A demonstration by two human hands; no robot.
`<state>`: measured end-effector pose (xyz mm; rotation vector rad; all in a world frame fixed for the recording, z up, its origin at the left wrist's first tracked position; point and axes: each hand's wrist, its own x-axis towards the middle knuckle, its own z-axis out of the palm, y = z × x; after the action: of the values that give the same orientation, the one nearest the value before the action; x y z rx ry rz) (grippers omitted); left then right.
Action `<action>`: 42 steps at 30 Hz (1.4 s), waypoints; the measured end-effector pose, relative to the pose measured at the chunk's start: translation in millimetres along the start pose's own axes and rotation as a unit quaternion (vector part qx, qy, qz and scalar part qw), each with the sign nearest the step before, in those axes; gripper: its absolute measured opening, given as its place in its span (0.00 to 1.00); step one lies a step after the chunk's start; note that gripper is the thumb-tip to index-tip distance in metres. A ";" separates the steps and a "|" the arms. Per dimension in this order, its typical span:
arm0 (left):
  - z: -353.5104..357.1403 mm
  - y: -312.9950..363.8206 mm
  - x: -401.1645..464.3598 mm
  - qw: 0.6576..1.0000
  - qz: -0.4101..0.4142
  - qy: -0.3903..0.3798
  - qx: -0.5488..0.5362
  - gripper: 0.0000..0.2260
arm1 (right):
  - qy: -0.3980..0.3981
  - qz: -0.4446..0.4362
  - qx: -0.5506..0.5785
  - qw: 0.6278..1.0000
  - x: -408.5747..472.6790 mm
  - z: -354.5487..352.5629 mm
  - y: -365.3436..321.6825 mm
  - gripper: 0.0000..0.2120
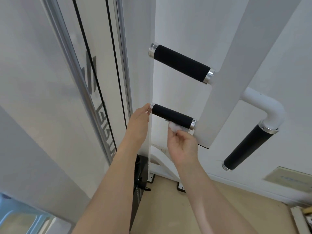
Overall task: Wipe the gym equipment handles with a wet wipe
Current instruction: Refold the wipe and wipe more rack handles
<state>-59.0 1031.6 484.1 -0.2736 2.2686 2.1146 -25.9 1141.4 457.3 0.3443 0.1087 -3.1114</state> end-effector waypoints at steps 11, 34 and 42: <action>0.3 -1.3 1.3 1.000 -0.005 0.010 -0.008 0.17 | 0.076 -0.114 -0.216 0.967 -4.6 -0.1 13.4 0.12; -1.8 11.9 0.3 0.999 0.006 -0.020 0.030 0.12 | -0.223 -0.268 -0.902 0.255 -18.7 35.7 -17.3 0.25; -1.7 76.7 -9.4 0.974 0.195 0.047 -0.103 0.19 | -0.170 -0.607 -0.755 0.178 -36.7 123.2 -25.9 0.27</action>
<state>-60.9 1035.8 561.3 0.0810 2.3100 2.5842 -17.4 1158.7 587.0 0.4191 -1.9771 0.4148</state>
